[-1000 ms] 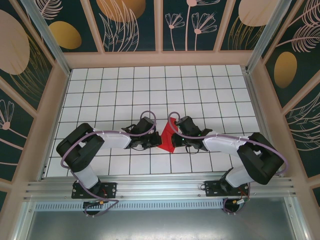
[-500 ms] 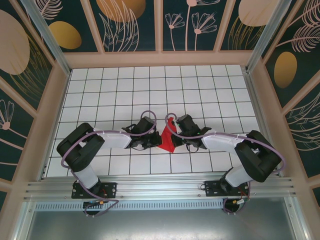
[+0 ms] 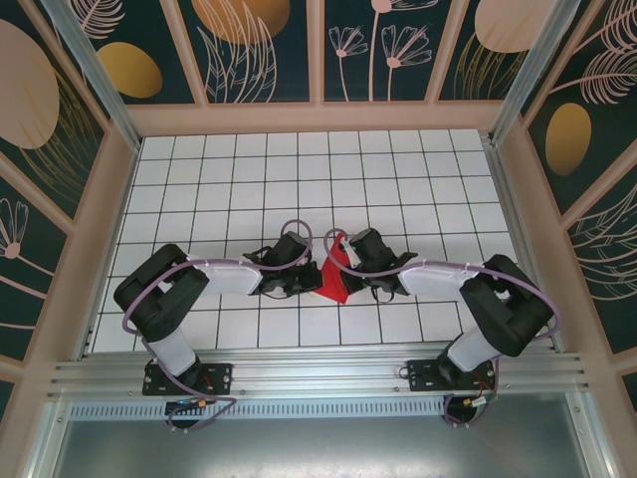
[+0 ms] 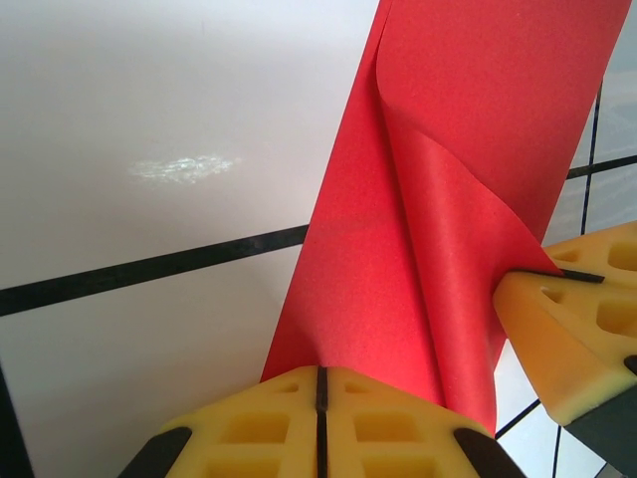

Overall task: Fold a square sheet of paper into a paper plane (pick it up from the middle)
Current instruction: Fold the triangle a second time at the center of the table.

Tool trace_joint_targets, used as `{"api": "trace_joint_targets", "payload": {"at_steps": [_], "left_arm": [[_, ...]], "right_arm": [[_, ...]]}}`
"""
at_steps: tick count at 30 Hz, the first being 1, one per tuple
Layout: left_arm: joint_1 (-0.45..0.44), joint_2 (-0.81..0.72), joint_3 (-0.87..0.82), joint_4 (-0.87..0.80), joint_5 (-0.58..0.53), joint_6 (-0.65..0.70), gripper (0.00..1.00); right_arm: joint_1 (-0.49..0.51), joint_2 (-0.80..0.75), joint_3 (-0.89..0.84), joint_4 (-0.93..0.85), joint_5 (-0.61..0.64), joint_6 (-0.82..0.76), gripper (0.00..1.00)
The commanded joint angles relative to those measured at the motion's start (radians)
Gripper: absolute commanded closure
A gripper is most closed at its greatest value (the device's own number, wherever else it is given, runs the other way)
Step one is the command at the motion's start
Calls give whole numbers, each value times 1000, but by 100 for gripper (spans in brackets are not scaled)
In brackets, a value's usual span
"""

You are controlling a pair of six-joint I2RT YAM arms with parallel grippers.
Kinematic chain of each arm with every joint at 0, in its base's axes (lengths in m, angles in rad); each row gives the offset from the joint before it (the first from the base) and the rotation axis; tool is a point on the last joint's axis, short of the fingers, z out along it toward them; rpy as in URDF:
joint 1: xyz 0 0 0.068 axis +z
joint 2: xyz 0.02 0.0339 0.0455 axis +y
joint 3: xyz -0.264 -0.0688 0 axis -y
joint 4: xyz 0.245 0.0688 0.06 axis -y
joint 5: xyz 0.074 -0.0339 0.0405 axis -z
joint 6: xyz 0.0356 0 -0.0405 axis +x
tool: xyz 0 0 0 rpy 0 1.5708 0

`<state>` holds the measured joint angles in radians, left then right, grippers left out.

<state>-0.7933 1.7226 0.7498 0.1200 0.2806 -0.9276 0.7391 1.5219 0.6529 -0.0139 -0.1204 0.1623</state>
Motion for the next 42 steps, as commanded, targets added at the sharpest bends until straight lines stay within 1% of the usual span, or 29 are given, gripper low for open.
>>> {"api": "trace_joint_targets", "payload": {"at_steps": [1,15,21,30,42], "left_arm": [[-9,41,0,-83,-27,24,91],[-9,38,2,-85,-27,24,90],[-9,28,2,-86,-31,21,90],[-9,23,1,-86,-30,21,90],[-9,25,3,-88,-29,21,90]], "right_arm": [[-12,12,32,13,21,-35,97],[-22,25,37,14,7,-34,96],[-21,31,32,-2,21,6,96],[-21,-22,17,-10,37,56,96],[-21,-30,12,-29,34,83,96]]}}
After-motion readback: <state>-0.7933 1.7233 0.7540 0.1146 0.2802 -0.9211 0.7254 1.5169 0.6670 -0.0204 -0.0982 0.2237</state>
